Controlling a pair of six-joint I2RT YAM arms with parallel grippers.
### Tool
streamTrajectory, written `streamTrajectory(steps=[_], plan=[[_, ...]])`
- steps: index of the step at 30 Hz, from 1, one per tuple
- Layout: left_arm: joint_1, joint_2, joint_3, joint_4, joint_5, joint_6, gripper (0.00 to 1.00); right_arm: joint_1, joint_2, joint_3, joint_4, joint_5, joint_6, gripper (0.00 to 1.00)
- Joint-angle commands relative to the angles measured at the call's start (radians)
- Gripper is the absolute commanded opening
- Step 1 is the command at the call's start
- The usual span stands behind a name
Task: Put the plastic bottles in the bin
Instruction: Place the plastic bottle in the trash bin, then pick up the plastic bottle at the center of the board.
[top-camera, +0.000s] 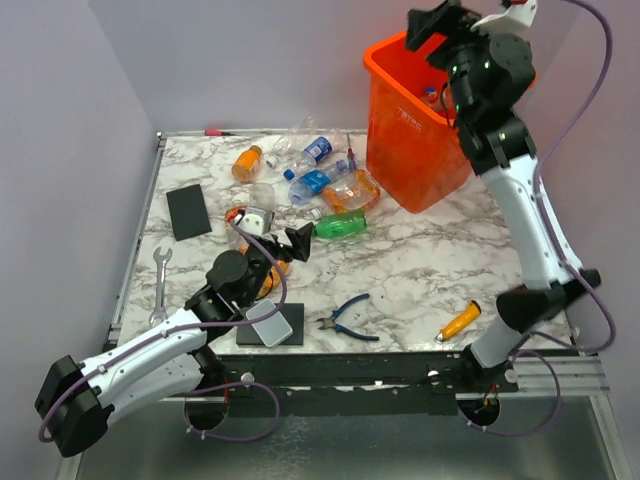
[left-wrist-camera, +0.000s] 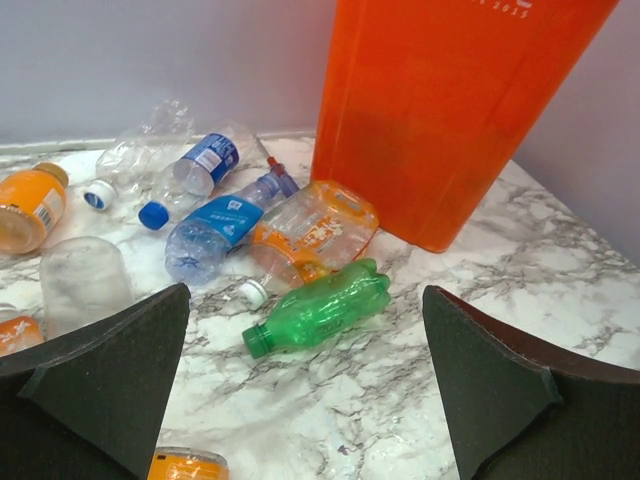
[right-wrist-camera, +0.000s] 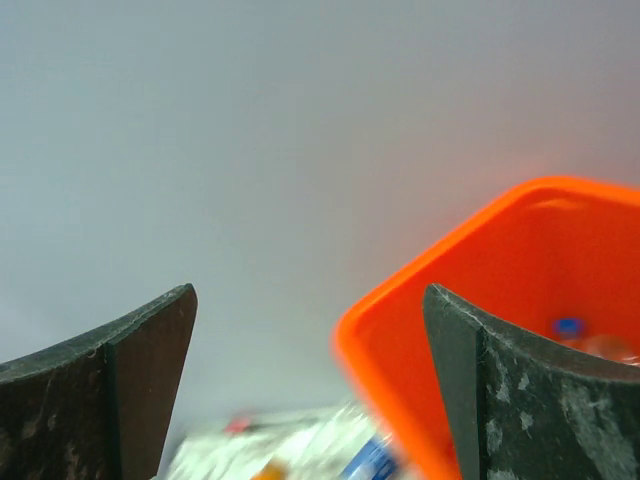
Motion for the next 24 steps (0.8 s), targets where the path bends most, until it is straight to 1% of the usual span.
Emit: streamTrajectory(steps=[1,4,6,10,12,13,15,18,21,22,24], plan=[[-0.003,0.046,0.048,-0.062,-0.077,0.019,0.99,0.172,-0.316,-0.36,0.131,-0.187,-0.064,0.98],[-0.002,0.075,0.075,-0.122,-0.08,0.035,0.99,0.214,-0.533,-0.728,0.23,-0.294,-0.024,0.96],[-0.003,0.095,0.08,-0.136,-0.09,0.032,0.99,0.218,-0.651,-0.928,0.223,-0.331,-0.001,0.95],[-0.003,0.171,0.106,-0.182,-0.132,-0.002,0.99,0.219,-0.844,-1.241,0.153,-0.305,0.049,0.94],[-0.001,0.217,0.117,-0.195,-0.154,-0.063,0.99,0.218,-0.913,-1.356,0.101,-0.291,0.082,0.94],[-0.001,0.242,0.123,-0.194,-0.172,-0.113,0.99,0.219,-0.94,-1.405,0.086,-0.282,0.101,0.94],[0.005,0.293,0.148,-0.228,-0.206,-0.271,0.99,0.218,-0.984,-1.486,0.042,-0.259,0.135,0.94],[0.019,0.344,0.206,-0.27,-0.113,-0.456,0.99,0.219,-1.033,-1.573,0.001,-0.238,0.174,0.94],[0.019,0.38,0.171,-0.177,-0.065,-0.674,0.99,0.219,-1.087,-1.646,-0.002,-0.216,0.217,0.94],[0.019,0.397,0.151,-0.137,-0.07,-0.753,0.99,0.219,-1.101,-1.664,0.005,-0.212,0.222,0.94],[0.022,0.445,0.136,-0.114,-0.11,-0.921,0.99,0.219,-1.119,-1.682,0.01,-0.209,0.226,0.94]])
